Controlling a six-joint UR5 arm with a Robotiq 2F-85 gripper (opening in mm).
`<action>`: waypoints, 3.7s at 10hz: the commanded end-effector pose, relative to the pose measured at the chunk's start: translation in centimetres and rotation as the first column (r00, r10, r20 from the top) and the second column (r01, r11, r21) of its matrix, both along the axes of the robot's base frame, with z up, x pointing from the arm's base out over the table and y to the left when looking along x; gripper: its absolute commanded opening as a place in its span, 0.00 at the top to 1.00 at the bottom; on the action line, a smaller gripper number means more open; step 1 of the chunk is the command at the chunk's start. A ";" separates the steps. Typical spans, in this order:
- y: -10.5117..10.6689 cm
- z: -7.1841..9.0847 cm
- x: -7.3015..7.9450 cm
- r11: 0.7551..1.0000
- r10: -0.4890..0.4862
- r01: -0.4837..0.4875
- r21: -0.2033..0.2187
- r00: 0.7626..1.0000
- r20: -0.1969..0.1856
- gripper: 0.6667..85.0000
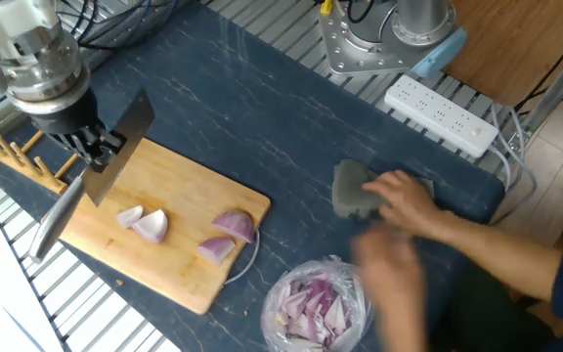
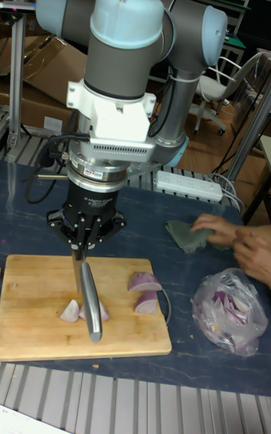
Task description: Chop the onions
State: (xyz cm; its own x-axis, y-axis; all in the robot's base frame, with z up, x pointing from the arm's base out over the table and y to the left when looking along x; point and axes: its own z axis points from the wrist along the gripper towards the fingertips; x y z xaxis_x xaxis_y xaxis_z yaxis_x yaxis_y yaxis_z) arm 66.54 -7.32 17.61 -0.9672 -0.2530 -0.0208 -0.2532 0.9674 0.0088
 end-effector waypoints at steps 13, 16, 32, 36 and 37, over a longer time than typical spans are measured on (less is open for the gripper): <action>-0.7 -5.2 5.2 0.950 -0.307 0.300 0.081 0.947 0.096 0.99; -0.5 -5.6 4.8 0.931 -0.354 0.343 0.120 0.932 0.076 0.99; -1.1 -8.4 0.0 0.958 -0.276 0.274 0.083 0.961 0.005 0.99; -1.0 -8.2 0.5 0.955 -0.286 0.285 0.089 0.958 0.006 0.99; -0.8 -8.1 0.6 0.953 -0.291 0.289 0.088 0.957 0.004 0.99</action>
